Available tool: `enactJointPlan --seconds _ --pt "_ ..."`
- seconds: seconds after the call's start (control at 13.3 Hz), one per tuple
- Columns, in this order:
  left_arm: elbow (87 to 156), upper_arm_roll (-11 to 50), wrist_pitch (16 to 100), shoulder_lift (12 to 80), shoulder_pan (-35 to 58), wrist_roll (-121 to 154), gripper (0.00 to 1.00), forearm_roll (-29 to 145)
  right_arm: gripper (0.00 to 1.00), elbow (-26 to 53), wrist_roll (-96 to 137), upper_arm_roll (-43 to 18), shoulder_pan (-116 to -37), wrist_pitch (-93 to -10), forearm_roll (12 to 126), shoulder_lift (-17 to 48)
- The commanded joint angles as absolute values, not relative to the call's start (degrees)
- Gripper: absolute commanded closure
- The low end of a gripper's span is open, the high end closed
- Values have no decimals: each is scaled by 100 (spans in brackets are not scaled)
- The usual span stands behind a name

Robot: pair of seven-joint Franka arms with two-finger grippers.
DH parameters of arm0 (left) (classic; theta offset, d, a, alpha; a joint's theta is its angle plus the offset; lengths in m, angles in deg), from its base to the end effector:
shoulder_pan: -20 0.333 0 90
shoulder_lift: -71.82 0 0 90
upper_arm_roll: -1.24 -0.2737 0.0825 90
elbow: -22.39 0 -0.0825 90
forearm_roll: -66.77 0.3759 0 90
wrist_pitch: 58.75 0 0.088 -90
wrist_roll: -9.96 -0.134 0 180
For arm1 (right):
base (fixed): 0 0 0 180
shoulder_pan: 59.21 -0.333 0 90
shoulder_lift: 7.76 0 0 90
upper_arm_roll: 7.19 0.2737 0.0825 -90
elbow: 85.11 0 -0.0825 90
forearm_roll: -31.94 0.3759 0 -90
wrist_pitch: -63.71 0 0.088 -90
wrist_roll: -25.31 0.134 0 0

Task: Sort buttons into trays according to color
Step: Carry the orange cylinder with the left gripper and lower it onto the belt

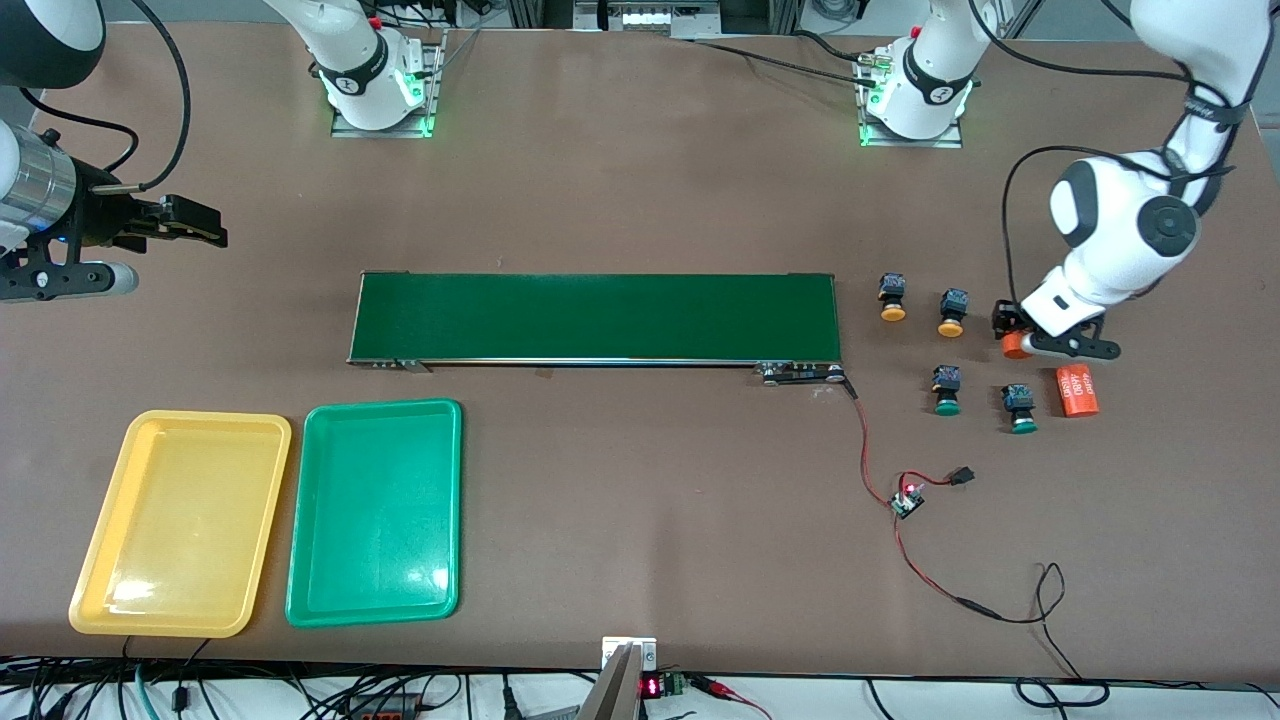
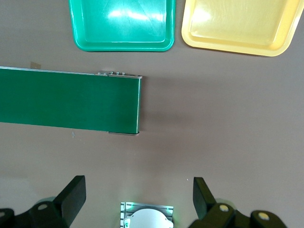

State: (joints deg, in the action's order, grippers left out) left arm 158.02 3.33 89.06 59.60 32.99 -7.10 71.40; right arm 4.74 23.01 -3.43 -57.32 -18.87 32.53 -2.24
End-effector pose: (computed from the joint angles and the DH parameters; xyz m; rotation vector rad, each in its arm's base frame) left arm 0.4876 0.0928 0.1747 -3.0955 0.2717 0.0137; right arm 0.5462 0.0181 0.4944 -3.1027 -0.1139 0.3476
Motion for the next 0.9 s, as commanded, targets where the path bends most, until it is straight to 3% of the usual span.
enactJointPlan --seconds 0.0,0.23,0.38,0.53,0.68,0.75,0.83 --pt "14602 405 7237 6066 3319 -1121 74 7230 0 419 2302 -333 -5736 -1794 3186 -205" --pt "13186 729 5354 5925 3222 -1166 74 7230 0 419 2293 -341 -5736 -1794 3212 -205" --pt "12709 1115 4597 5925 3221 -1166 71 7196 0 419 2293 -341 -5736 -1794 3221 -205" --pt "12147 1711 3535 5925 3221 -1175 75 7151 0 419 2293 -341 -5727 -1803 3230 -187" --pt "11934 2632 3039 5916 3221 -1158 80 7143 0 419 2293 -341 -5727 -1803 3238 -179" --pt "11925 3011 3020 5829 3187 -1157 88 7134 0 419 2293 -341 -5727 -1803 3238 -179" --pt "11933 3389 3072 5576 3178 -1183 89 7099 0 419 2293 -341 -5727 -1803 3238 -170"
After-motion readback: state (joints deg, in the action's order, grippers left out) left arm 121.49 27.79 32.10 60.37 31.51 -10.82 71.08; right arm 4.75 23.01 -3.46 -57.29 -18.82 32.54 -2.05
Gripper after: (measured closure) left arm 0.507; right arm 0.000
